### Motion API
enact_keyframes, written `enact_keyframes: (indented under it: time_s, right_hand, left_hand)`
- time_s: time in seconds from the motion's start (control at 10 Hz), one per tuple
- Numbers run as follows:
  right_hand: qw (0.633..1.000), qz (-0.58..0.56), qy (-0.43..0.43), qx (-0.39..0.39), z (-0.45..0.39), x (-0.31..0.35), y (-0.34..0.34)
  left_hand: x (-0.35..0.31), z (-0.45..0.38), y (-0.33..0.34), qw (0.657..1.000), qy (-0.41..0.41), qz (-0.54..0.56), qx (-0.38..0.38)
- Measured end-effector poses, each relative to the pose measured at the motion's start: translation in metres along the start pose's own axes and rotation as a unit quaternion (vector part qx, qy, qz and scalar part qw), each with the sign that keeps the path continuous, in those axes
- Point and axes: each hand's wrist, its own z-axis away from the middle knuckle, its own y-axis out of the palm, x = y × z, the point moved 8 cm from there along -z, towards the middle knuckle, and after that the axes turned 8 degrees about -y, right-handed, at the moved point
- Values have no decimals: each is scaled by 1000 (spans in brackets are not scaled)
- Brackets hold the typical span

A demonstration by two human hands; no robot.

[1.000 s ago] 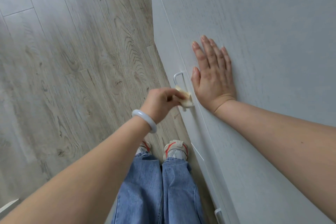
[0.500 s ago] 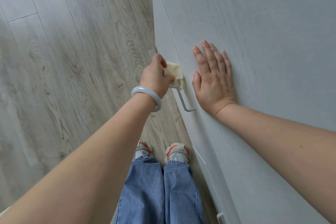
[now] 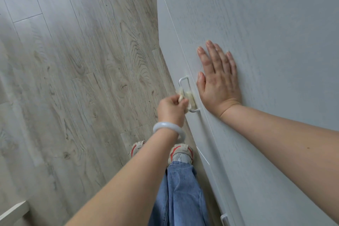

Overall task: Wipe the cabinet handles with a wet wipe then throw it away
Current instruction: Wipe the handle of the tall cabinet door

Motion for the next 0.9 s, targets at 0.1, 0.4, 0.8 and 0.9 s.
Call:
enact_keyframes:
  time_s: [0.1,0.4,0.8,0.9]
  right_hand:
    - [1000,-5,-1,1,0,1,1]
    - [1000,2,-1,-5,0,2,-1]
    - [1000,-3,2,-2,1,0,-1]
    - [1000,-12,-1,-1,1,0,1]
  left_hand:
    - [-33,-19,-10,999,15,17,-39]
    - [22,13,7,996,-85,4,17]
    - [1,7,7,993,-21,-113,4]
    - [3,8,4,984,-11,-170,43]
